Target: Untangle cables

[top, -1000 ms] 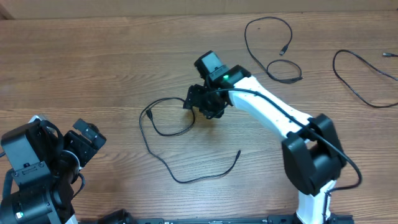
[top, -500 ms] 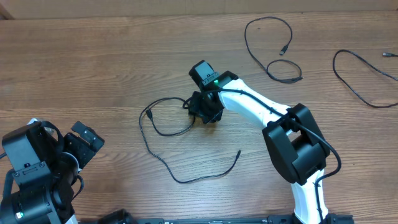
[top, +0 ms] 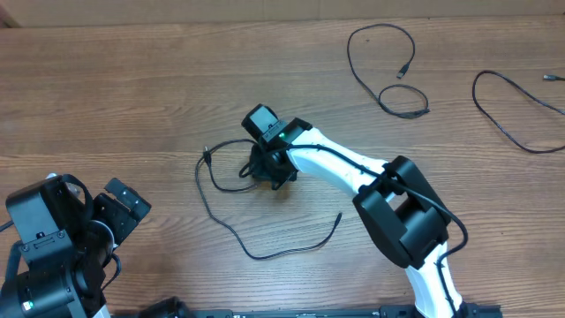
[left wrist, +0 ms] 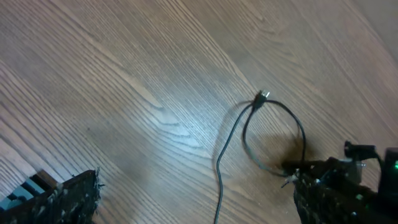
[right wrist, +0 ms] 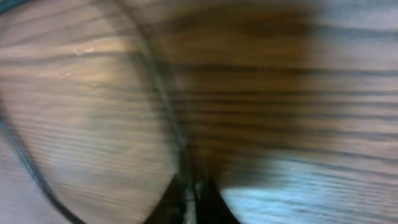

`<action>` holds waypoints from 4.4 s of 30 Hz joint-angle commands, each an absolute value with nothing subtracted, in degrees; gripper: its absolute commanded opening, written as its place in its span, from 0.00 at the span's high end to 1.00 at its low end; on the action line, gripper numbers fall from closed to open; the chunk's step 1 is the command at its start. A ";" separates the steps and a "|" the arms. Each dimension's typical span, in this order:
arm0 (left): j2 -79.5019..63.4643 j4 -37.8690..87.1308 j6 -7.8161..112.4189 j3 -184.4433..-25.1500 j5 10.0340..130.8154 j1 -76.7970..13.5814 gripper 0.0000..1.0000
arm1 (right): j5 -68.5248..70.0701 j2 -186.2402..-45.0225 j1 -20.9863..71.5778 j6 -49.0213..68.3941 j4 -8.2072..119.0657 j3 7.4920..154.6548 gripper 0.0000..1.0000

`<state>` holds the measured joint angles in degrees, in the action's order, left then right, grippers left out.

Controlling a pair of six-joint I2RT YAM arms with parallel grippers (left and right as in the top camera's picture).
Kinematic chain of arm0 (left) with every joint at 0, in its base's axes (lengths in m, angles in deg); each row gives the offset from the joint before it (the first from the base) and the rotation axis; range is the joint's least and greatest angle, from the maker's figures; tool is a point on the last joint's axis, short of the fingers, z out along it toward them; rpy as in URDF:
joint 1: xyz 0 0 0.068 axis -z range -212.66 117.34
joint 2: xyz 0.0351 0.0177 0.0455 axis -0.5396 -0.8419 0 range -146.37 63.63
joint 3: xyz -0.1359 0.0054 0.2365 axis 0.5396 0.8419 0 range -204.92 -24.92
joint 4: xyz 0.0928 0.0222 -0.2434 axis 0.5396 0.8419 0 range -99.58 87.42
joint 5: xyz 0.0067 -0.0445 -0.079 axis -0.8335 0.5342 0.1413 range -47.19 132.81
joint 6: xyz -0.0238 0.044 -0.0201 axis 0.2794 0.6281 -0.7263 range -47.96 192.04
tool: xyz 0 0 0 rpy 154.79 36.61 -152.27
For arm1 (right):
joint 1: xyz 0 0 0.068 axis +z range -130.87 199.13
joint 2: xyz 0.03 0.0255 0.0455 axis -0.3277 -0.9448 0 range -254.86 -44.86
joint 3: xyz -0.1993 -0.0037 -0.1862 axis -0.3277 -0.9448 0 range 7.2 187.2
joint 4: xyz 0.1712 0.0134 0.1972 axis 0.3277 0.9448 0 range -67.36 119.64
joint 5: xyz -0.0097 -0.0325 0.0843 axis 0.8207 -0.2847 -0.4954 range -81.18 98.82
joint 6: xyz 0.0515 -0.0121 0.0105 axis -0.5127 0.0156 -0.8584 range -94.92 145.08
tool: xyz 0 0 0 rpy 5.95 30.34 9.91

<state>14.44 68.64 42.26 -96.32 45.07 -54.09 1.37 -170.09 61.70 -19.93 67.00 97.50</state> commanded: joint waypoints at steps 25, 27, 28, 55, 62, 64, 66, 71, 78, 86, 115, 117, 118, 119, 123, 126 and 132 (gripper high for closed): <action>14.50 68.60 43.13 -96.97 44.11 -54.39 0.00 | 11.03 -145.54 53.70 -22.51 101.56 102.53 0.96; 14.50 68.60 43.13 -96.97 44.09 -54.39 0.00 | 10.99 -145.61 55.29 -19.56 98.00 101.78 0.96; 14.50 68.60 43.13 -96.97 44.09 -54.39 0.00 | 10.88 -145.61 56.04 -18.05 96.68 101.45 0.96; 14.53 68.60 43.13 -96.97 44.11 -54.39 0.00 | 10.40 -146.22 61.06 8.20 78.08 96.62 0.00; 14.53 68.60 43.13 -96.97 44.09 -54.39 0.01 | 21.24 -142.92 60.85 -18.20 97.58 96.62 0.00; 14.53 68.60 43.13 -96.97 44.11 -54.39 0.01 | 22.51 -139.47 60.85 -23.14 103.46 96.62 0.00; 14.53 68.60 43.13 -96.97 44.11 -54.39 0.00 | 23.01 -136.52 60.85 -26.79 106.83 96.62 0.00; 14.50 68.60 43.13 -96.97 44.11 -54.39 0.00 | 18.82 -130.94 61.61 -30.62 111.61 96.34 0.00; 14.50 68.60 43.13 -96.99 44.09 -54.39 0.00 | 11.49 -130.85 68.56 -30.66 95.61 86.66 0.00; 14.53 68.62 43.13 -96.97 44.11 -54.39 0.00 | -4.40 -131.01 70.31 -30.64 57.39 67.45 0.00; 14.53 68.60 43.13 -96.97 44.11 -54.39 0.00 | -13.34 -146.37 79.88 -22.81 8.16 48.15 0.19; 14.53 68.60 43.13 -96.97 44.09 -54.39 0.00 | -13.38 -147.79 79.88 -22.86 6.79 48.15 0.22; 14.53 68.62 43.13 -96.97 44.11 -54.39 0.00 | -13.38 -148.10 79.88 -22.88 6.76 48.15 0.27; 14.53 68.60 43.13 -96.97 44.11 -54.39 0.00 | -13.36 -148.19 79.88 -22.99 6.79 48.15 0.37; 14.50 68.60 43.13 -96.97 44.09 -54.39 0.00 | -11.48 -148.19 79.86 -23.01 6.66 48.15 0.83; 14.53 68.60 43.13 -96.97 44.11 -54.39 0.00 | -9.18 -148.19 79.60 -22.92 5.67 48.17 0.96; 14.53 68.60 43.13 -96.97 44.11 -54.39 0.00 | -10.36 -148.01 74.77 -18.38 10.61 53.57 0.96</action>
